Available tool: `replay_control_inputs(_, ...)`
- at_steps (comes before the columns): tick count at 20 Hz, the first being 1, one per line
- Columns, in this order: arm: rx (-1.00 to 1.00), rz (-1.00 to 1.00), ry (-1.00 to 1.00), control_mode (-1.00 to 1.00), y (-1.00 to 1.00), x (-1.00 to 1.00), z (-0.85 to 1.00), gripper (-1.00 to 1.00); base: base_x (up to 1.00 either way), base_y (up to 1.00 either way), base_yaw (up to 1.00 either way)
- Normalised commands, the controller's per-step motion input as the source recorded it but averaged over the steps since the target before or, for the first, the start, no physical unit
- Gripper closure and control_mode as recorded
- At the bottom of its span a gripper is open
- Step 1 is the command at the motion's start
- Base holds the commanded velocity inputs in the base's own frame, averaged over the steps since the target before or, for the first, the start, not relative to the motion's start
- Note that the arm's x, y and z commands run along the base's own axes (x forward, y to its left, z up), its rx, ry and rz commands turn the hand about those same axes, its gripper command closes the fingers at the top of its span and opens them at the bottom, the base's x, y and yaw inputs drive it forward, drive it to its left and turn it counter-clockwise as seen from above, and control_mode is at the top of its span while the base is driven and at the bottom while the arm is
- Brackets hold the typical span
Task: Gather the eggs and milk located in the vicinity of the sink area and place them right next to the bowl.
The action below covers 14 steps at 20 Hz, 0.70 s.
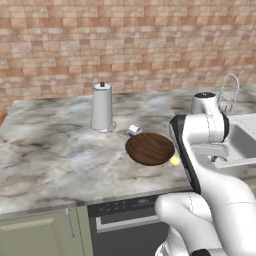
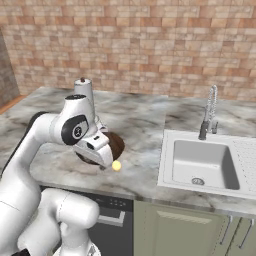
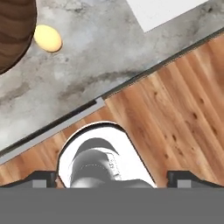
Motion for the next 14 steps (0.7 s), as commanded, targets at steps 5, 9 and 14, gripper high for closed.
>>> replay_control_inputs(5,0.06,0.06,-0.18,-1.0,0.37,-0.28,0.0,-1.0,0.0,0.0,0.0)
replay_control_inputs(9,0.0,0.1,-0.11,-1.0,0.28,-0.19,0.02,-1.0,0.0,0.0,0.0)
replay_control_inputs(14,-0.07,0.05,-0.01,-1.0,0.26,-0.02,0.04,-1.0,0.0,0.0,0.0)
